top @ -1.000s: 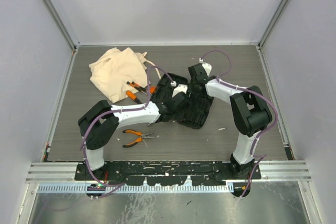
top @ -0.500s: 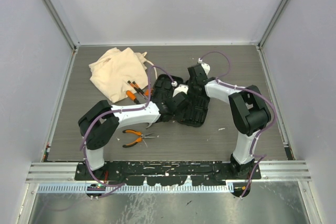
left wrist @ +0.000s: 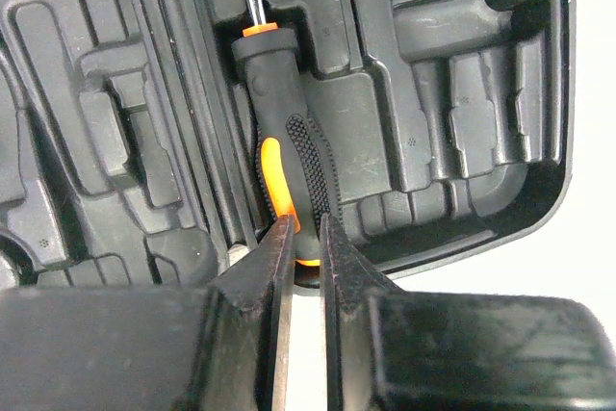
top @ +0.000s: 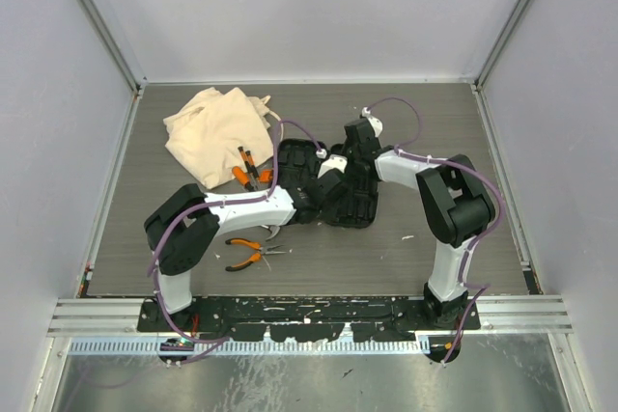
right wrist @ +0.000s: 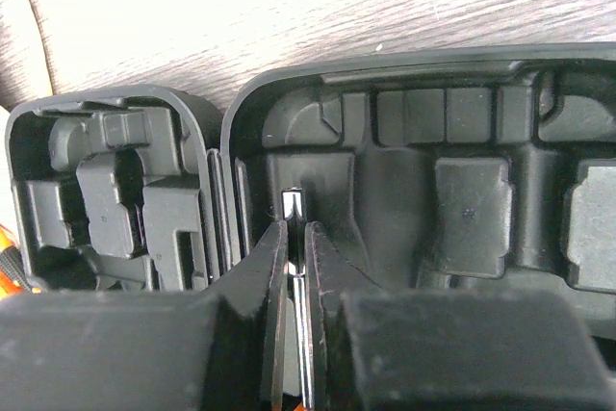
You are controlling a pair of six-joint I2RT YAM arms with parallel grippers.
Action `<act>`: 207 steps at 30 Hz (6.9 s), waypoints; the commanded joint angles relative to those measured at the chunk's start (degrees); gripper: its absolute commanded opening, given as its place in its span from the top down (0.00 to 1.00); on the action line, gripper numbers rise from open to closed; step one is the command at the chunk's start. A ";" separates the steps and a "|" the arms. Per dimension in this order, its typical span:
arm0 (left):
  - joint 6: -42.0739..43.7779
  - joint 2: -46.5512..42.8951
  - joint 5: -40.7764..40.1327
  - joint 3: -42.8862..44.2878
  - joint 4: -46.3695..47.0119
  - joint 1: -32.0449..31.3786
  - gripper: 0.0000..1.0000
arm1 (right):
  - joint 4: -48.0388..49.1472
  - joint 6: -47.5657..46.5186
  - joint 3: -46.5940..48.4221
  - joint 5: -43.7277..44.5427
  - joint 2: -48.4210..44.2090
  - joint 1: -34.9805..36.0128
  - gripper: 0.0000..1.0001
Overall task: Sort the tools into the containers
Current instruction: Adjust the screwdriver in the storage box.
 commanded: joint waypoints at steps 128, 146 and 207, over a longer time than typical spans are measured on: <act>19.86 -7.99 18.46 -13.08 -4.54 4.85 0.80 | -28.68 -98.61 -13.67 -49.82 -35.47 -9.38 0.72; 19.25 -8.56 18.88 -13.98 -3.47 4.78 0.80 | -42.86 -115.34 1.49 -50.06 -15.53 -11.73 0.70; 20.18 -6.92 17.97 -11.88 -5.29 4.42 0.82 | -29.21 35.05 -7.65 12.54 -22.70 5.99 1.00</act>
